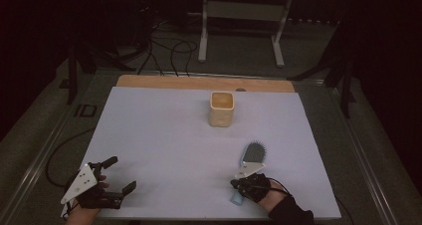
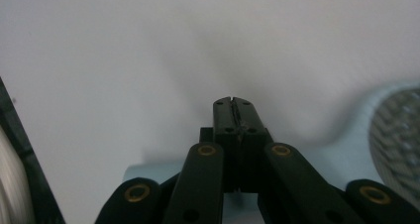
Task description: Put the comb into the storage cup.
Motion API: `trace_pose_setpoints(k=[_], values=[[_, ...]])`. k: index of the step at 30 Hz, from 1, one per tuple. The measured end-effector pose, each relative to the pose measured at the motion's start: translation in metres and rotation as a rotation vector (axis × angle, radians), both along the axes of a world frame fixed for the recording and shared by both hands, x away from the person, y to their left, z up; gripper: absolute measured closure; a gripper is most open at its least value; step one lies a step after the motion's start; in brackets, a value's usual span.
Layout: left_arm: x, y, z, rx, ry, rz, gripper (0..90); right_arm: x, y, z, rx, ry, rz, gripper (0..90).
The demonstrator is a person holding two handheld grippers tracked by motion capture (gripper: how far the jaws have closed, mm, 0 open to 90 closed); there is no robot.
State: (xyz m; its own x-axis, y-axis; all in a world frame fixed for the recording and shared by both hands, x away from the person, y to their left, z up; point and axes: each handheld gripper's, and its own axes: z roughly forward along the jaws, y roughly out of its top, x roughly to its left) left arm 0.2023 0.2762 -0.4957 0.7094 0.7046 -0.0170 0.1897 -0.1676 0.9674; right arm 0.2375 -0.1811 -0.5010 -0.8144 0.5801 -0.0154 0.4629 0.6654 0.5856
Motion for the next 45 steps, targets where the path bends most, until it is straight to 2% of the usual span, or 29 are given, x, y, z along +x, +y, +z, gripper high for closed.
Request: trace_pose_setpoints(k=[11,12,25,28,45], values=[[0.000,0.000,0.000,0.000,0.000,0.001,0.0,-0.010,-0.025,0.002,-0.041,0.005,-0.044,90.0],[0.000,0.000,0.000,-0.002,0.001,0.001,0.0,-0.011,-0.030,0.002,-0.044,0.007,-0.061,90.0],[0.001,-0.002,-0.001,0.006,0.007,0.000,0.0,-0.005,-0.069,0.001,-0.083,0.004,-0.156,90.0],[0.001,-0.002,-0.001,0.008,0.004,-0.002,0.0,-0.003,-0.080,0.000,-0.087,0.014,-0.180,90.0],[0.000,-0.002,0.000,0.009,0.001,0.001,0.0,0.008,-0.103,0.000,-0.105,-0.002,-0.239,90.0]])
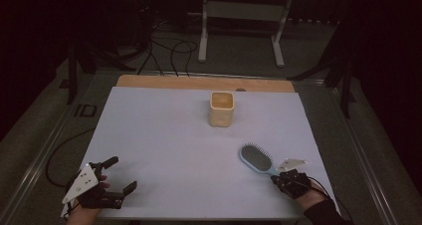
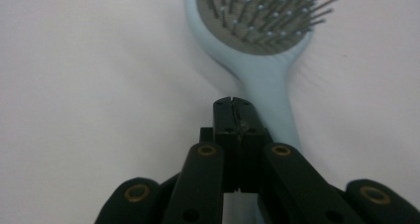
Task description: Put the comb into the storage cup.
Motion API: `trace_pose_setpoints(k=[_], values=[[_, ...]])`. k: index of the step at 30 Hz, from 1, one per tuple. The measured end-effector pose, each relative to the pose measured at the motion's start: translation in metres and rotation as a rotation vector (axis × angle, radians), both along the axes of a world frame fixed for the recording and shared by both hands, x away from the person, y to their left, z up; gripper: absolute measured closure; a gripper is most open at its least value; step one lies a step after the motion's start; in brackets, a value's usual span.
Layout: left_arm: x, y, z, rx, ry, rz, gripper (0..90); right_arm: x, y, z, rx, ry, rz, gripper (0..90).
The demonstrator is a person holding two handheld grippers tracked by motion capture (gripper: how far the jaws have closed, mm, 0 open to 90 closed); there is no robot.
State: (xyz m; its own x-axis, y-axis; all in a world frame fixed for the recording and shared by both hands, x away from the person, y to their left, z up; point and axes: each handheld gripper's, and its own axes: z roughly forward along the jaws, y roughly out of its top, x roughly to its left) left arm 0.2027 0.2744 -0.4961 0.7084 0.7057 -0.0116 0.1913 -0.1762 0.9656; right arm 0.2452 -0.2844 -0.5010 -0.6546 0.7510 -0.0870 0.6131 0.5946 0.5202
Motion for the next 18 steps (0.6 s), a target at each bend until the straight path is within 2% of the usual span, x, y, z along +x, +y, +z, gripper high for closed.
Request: trace_pose_setpoints(k=[9,18], values=[[0.000,0.000,0.000,0.000,0.000,0.002,0.0,0.005,-0.006,-0.001,-0.006,-0.005,-0.019,90.0],[0.000,0.000,0.001,-0.004,-0.001,0.002,0.0,0.002,-0.005,0.016,0.003,-0.029,0.029,90.0]])
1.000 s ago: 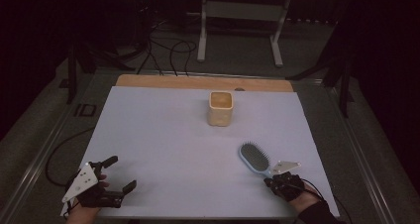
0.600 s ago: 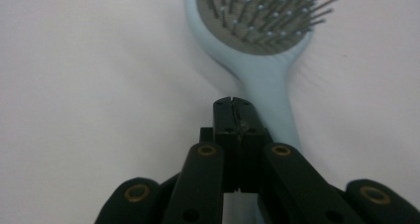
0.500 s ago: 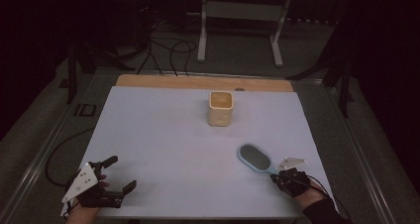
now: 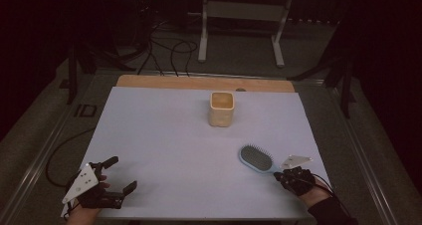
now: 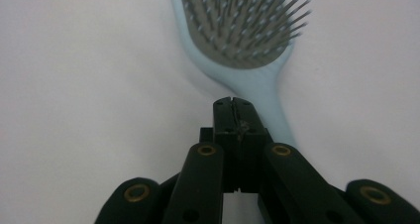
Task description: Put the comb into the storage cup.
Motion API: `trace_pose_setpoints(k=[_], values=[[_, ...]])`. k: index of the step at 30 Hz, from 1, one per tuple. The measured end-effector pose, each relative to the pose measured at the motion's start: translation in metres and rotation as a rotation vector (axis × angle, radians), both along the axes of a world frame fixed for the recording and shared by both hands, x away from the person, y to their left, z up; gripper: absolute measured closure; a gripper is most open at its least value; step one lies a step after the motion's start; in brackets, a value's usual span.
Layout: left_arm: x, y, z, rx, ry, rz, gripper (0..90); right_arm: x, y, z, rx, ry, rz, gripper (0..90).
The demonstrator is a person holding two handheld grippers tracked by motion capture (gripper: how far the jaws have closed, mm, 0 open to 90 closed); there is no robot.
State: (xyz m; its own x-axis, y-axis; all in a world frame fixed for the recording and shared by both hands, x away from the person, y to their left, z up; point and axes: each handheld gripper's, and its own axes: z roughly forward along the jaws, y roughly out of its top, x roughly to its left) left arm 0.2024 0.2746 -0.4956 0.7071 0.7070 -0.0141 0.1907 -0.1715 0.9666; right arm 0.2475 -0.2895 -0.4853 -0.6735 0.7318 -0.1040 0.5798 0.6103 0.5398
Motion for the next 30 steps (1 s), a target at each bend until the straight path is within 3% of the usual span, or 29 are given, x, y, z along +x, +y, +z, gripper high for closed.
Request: trace_pose_setpoints(k=[7,8,12,15,25,27,30], values=[[0.000,0.000,0.000,0.001,-0.001,-0.002,0.0,0.003,-0.004,0.016,-0.008,-0.014,0.019,89.9],[0.000,0.001,0.000,-0.002,0.000,0.000,0.0,0.005,-0.008,0.025,-0.028,-0.021,0.040,89.9],[0.001,0.000,0.000,-0.003,0.001,-0.001,0.0,0.009,-0.012,0.032,-0.041,-0.018,0.063,90.0],[0.000,0.000,0.000,-0.003,0.001,-0.001,0.0,0.014,-0.015,0.040,-0.050,0.004,0.102,89.9],[0.001,0.001,0.000,-0.007,0.002,0.001,0.0,0.024,-0.016,0.046,-0.065,0.050,0.207,88.7],[0.001,0.001,0.000,-0.009,0.002,0.001,0.0,0.029,-0.012,0.045,-0.103,0.077,0.258,87.6],[0.001,0.001,0.000,-0.007,0.004,0.000,0.0,0.034,-0.010,0.045,-0.128,0.105,0.265,86.4]])
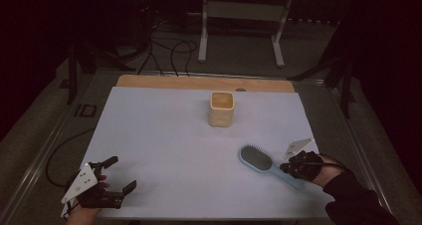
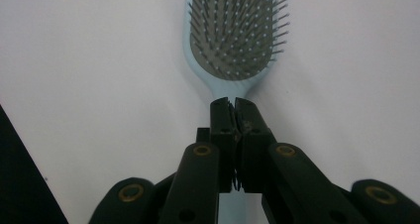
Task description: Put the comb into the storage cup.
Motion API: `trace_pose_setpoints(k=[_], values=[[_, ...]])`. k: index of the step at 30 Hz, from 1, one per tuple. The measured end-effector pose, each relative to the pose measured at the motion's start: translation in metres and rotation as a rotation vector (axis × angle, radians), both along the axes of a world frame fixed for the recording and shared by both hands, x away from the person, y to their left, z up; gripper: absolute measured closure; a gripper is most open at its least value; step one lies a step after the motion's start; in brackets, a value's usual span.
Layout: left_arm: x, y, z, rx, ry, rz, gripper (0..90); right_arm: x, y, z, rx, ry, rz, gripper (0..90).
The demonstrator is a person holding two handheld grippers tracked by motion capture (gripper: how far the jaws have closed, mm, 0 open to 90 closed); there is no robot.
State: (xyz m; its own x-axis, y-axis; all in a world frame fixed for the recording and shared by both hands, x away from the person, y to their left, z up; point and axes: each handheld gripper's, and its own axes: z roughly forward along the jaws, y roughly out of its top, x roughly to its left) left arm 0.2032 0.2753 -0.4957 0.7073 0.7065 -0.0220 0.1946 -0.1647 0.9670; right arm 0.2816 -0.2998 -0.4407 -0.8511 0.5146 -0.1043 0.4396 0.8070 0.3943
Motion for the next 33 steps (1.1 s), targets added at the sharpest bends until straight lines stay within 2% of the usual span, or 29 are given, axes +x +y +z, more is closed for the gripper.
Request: trace_pose_setpoints(k=[4,6,8,9,11,16,17,18,23,24,26,27,30,33], values=[[0.000,0.000,0.000,0.000,0.000,0.000,0.0,0.007,0.002,-0.001,-0.032,0.012,0.003,81.1],[0.000,0.000,0.000,0.000,-0.001,0.000,0.0,0.009,0.003,-0.003,-0.041,0.015,0.020,72.0],[0.000,0.000,0.000,0.001,-0.001,0.002,0.0,0.010,0.005,-0.004,-0.044,0.023,0.018,69.6],[0.000,0.000,0.000,0.001,-0.002,0.003,0.0,0.012,0.006,-0.007,-0.044,0.037,0.028,61.5],[0.000,0.000,0.000,0.000,-0.003,0.006,0.0,0.012,0.007,-0.009,-0.045,0.043,0.030,60.8],[0.000,0.000,0.000,-0.002,-0.005,0.006,0.0,0.016,0.010,-0.014,-0.045,0.075,0.019,46.5],[0.000,0.000,0.000,-0.003,-0.004,0.005,0.0,0.016,0.010,-0.014,-0.045,0.075,0.019,46.5],[0.000,0.000,0.000,0.000,-0.003,0.003,0.0,0.018,0.010,-0.017,-0.050,0.093,0.026,39.2],[0.000,0.000,0.000,0.001,-0.003,0.003,0.0,0.021,0.013,-0.022,-0.069,0.105,-0.003,22.9],[0.000,0.000,0.000,0.001,-0.003,0.003,0.0,0.021,0.013,-0.022,-0.069,0.105,-0.003,22.9],[0.000,0.000,0.000,0.001,0.000,0.003,0.0,0.023,0.017,-0.025,-0.065,0.132,-0.004,12.2],[0.000,0.000,0.000,0.001,0.000,0.003,0.0,0.023,0.017,-0.025,-0.065,0.132,-0.004,12.2],[0.000,0.000,0.000,0.001,0.000,0.002,0.0,0.023,0.023,-0.030,-0.076,0.170,-0.002,8.5],[0.000,0.000,0.000,-0.002,0.000,0.003,0.0,0.024,0.026,-0.033,-0.089,0.168,0.001,8.2]])
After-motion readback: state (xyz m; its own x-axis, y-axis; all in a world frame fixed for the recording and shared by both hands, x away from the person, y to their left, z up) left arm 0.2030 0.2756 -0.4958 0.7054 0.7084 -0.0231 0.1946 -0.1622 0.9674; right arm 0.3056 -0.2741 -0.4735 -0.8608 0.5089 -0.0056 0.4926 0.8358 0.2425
